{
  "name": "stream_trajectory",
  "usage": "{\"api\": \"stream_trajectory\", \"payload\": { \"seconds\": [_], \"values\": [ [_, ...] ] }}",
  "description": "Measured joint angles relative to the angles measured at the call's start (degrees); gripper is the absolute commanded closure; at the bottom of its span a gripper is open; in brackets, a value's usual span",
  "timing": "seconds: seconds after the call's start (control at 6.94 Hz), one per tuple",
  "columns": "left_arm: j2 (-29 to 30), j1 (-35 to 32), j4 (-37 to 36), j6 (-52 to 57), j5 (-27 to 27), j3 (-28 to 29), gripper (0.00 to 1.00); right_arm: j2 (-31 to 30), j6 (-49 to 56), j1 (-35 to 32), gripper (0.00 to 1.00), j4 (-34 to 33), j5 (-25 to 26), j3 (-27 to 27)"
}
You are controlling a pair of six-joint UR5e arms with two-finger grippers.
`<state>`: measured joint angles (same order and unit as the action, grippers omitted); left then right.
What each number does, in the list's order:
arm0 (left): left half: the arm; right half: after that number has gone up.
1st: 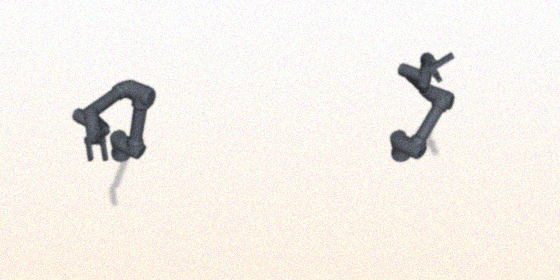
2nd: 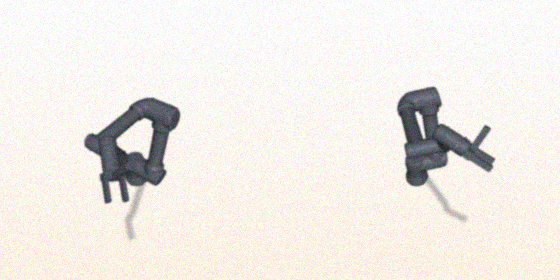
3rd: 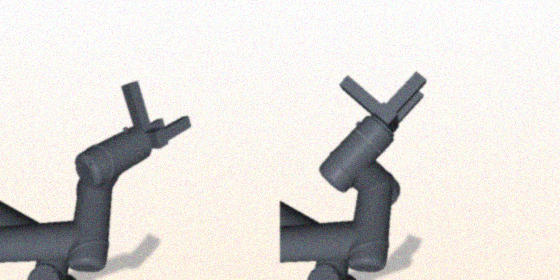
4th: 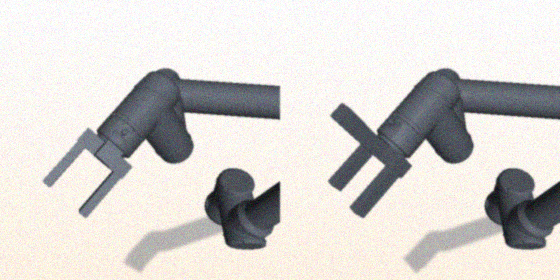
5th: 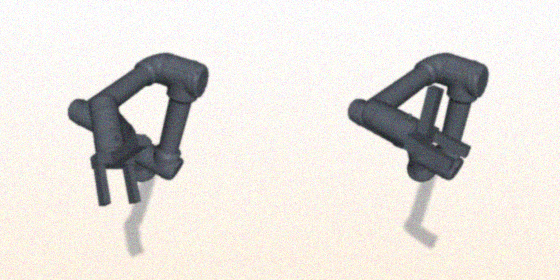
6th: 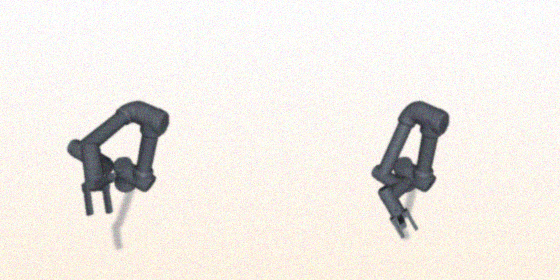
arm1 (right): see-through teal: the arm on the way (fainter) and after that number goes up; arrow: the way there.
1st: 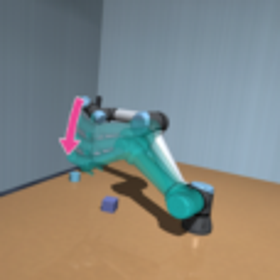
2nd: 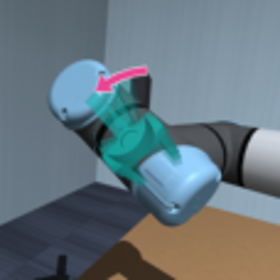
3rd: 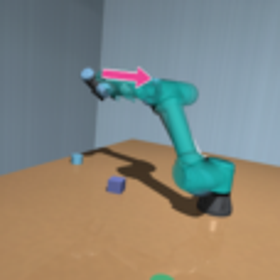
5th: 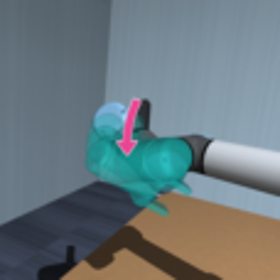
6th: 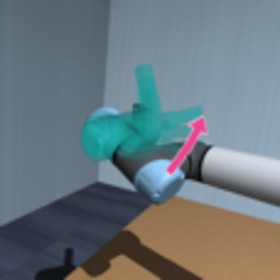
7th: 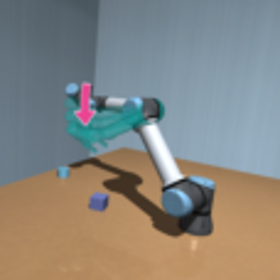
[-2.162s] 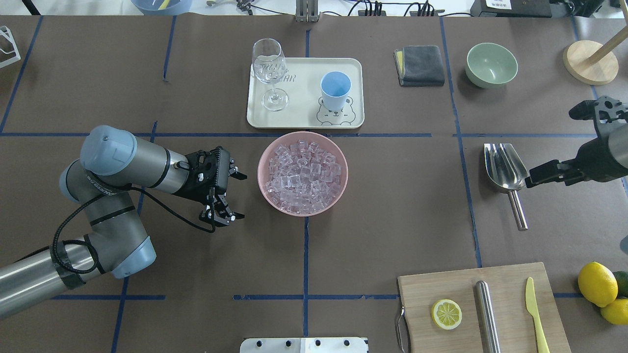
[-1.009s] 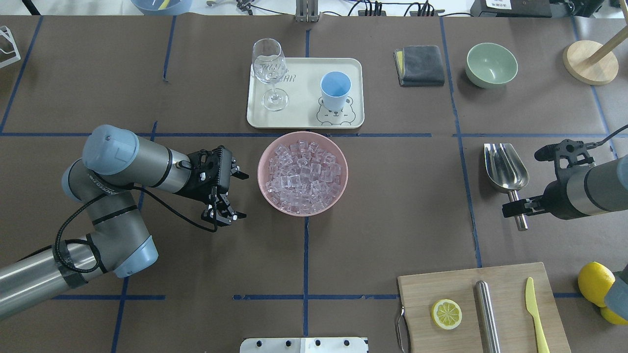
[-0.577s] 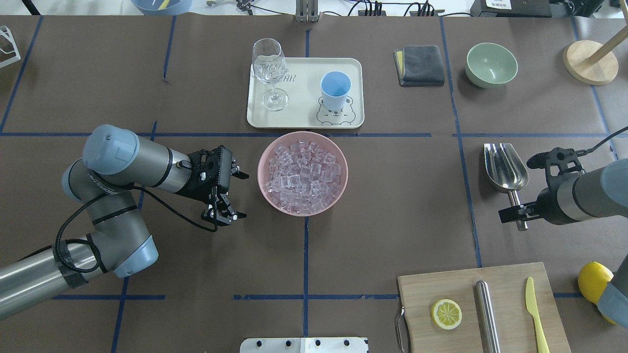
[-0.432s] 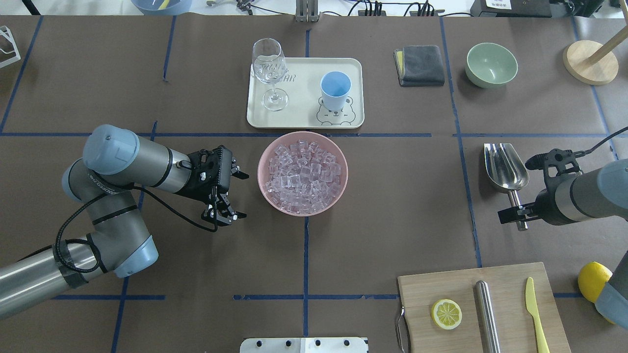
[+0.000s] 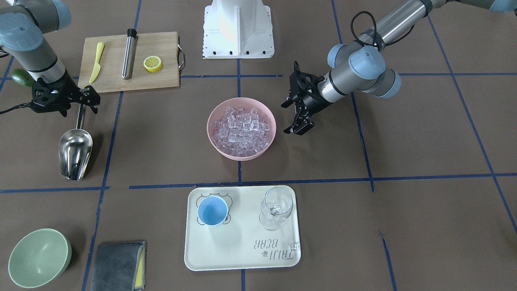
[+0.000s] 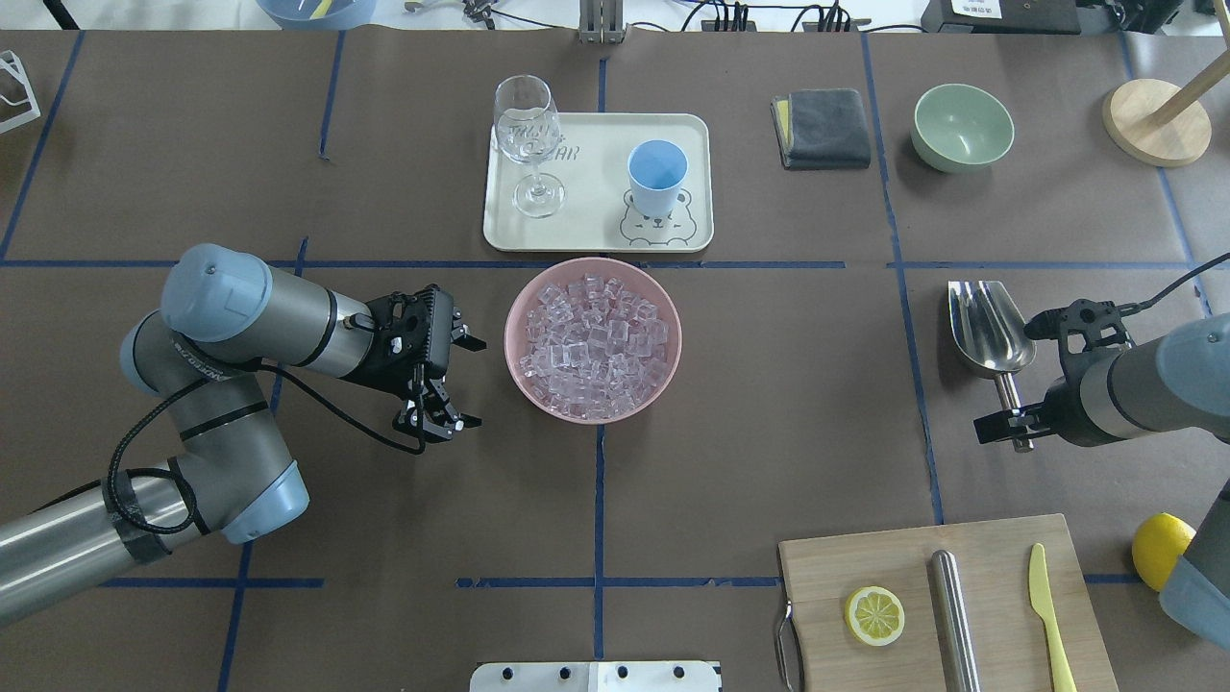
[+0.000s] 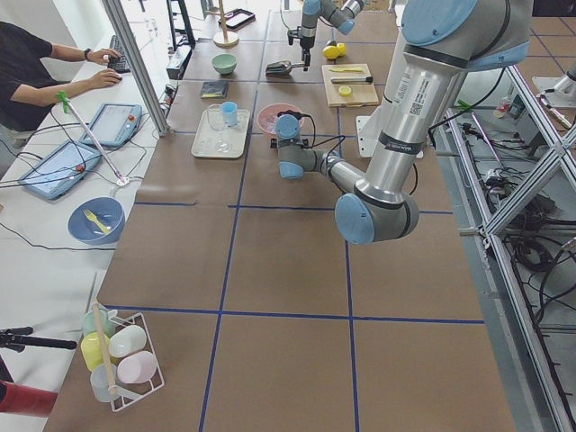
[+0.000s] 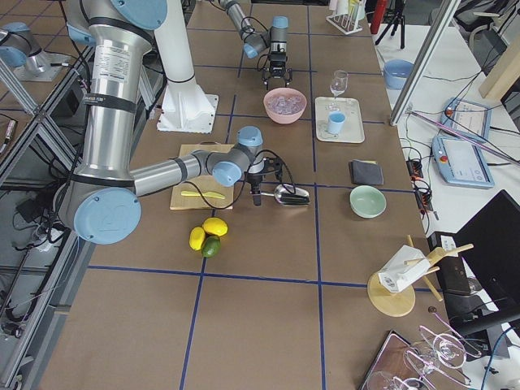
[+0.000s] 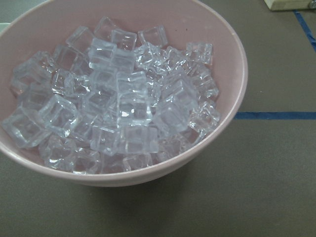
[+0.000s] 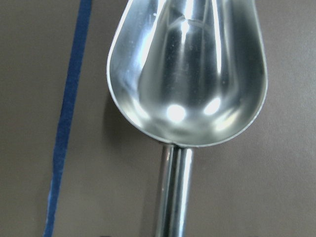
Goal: Put ice in cup with scoop
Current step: 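Lower the right gripper onto the metal scoop handle and close it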
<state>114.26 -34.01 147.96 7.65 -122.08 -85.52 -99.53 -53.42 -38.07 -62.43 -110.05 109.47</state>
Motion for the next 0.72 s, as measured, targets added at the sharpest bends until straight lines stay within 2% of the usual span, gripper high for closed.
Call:
{"api": "stream_trajectory", "payload": {
  "seconds": [0.14,0.58,0.72],
  "values": [
    [-0.01,0.00,0.00,0.00,0.02,0.00,0.00,0.54,-0.01,0.19,0.14,-0.02,0.06,-0.48],
    [-0.05,-0.08,0.02,0.00,0.03,0.00,0.00,1.32,0.21,0.32,0.99,0.04,-0.06,-1.36],
    [-0.07,-0.12,0.04,0.00,0.01,0.00,0.00,1.32,0.49,0.22,1.00,0.08,-0.15,-1.05]
  ]
}}
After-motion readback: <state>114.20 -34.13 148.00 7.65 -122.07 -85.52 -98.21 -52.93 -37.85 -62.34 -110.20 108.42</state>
